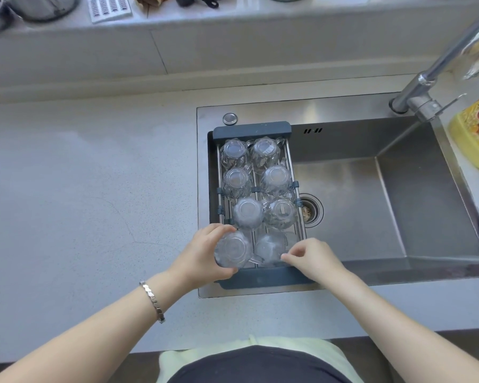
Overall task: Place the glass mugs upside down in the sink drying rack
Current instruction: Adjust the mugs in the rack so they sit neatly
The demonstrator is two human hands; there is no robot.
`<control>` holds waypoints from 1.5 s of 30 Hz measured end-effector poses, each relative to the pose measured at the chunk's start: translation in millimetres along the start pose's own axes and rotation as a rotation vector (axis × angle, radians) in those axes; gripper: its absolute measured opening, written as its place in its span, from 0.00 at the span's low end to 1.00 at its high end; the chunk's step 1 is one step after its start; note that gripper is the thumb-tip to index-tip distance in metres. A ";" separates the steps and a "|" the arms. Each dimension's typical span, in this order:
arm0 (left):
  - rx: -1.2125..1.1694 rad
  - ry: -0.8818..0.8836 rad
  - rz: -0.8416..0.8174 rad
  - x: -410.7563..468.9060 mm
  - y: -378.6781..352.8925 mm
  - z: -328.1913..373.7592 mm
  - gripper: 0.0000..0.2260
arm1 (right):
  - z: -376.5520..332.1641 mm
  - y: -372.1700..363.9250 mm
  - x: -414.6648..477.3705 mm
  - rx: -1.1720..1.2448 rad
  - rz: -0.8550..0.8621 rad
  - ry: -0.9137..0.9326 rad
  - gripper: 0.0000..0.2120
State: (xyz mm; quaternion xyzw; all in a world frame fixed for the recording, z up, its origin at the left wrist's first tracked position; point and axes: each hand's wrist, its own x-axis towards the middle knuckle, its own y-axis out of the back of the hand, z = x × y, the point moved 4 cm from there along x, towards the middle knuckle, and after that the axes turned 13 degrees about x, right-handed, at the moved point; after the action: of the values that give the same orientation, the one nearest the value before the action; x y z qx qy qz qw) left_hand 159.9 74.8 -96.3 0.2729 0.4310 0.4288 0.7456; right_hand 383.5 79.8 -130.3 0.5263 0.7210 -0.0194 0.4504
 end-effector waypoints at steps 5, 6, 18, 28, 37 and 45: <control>-0.025 0.007 0.014 -2.6 1.3 -3.1 0.31 | 1.6 -8.8 -2.7 -0.067 -0.001 0.034 0.12; -0.022 0.008 0.017 -3.2 1.3 -3.3 0.31 | 2.5 -5.8 -3.0 -0.019 -0.001 0.059 0.12; -0.008 0.032 0.054 2.1 -4.5 10.7 0.30 | 9.2 9.6 -10.8 0.224 0.079 0.064 0.27; 0.066 0.147 0.077 7.1 -18.7 34.7 0.25 | 11.7 25.9 -25.2 0.265 0.202 0.157 0.26; 0.275 0.300 0.008 17.6 -35.2 23.6 0.31 | 7.0 48.2 -24.2 0.192 0.211 0.267 0.23; 0.633 0.295 -0.061 28.8 -45.9 28.0 0.28 | 2.0 47.7 -12.1 0.066 0.047 0.314 0.27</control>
State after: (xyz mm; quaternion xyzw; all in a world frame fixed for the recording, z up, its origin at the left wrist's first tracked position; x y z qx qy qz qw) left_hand 210.5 76.8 -130.3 0.4128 0.6536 0.2862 0.5662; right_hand 422.3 91.0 -102.0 0.5540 0.7690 0.0499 0.3150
